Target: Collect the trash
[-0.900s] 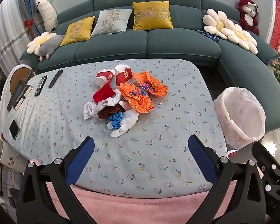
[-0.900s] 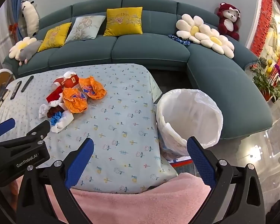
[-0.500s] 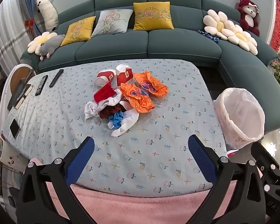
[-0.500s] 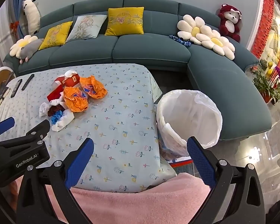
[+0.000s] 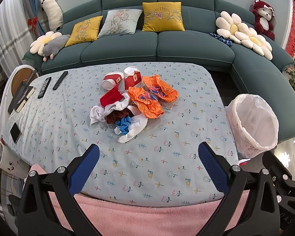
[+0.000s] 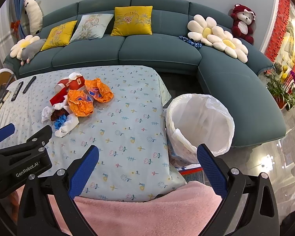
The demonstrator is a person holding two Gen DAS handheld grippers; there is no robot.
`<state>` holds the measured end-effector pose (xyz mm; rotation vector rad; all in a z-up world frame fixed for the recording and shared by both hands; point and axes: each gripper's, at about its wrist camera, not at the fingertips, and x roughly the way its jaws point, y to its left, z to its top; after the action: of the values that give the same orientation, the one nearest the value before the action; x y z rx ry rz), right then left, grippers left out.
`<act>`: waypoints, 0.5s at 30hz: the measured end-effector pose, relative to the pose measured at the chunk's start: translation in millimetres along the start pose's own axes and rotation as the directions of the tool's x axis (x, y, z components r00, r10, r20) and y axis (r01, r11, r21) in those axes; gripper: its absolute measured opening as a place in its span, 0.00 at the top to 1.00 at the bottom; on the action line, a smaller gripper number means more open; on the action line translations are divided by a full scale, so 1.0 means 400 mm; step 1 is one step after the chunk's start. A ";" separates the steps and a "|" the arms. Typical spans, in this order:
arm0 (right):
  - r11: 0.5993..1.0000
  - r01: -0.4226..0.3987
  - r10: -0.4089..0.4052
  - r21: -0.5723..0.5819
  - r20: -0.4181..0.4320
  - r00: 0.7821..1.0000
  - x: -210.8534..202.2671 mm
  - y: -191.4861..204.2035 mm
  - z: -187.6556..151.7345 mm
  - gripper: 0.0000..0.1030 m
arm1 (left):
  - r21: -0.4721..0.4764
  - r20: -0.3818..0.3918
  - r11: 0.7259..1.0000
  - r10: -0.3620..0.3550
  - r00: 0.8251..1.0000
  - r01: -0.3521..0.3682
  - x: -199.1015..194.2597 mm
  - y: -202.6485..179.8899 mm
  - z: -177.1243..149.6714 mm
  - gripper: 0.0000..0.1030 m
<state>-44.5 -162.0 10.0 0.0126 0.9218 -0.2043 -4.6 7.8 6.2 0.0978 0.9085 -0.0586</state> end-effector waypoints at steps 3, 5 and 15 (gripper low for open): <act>1.000 0.008 -0.008 -0.009 0.003 1.000 0.002 0.005 0.000 0.07 | -0.005 0.005 1.000 0.001 1.000 -0.001 0.001 0.002 0.001 0.07; 1.000 0.013 -0.013 -0.011 0.005 1.000 0.000 0.009 0.001 0.07 | -0.007 0.006 1.000 -0.001 1.000 0.001 0.002 0.003 0.001 0.07; 0.999 0.037 -0.037 -0.023 0.020 0.999 -0.009 0.015 0.001 0.07 | -0.009 0.012 1.000 0.002 1.000 -0.002 0.003 0.000 0.008 0.07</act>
<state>-45.2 -155.5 12.4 -0.0278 0.9056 -0.2277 -1.5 7.5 7.1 0.0895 0.8963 -0.0531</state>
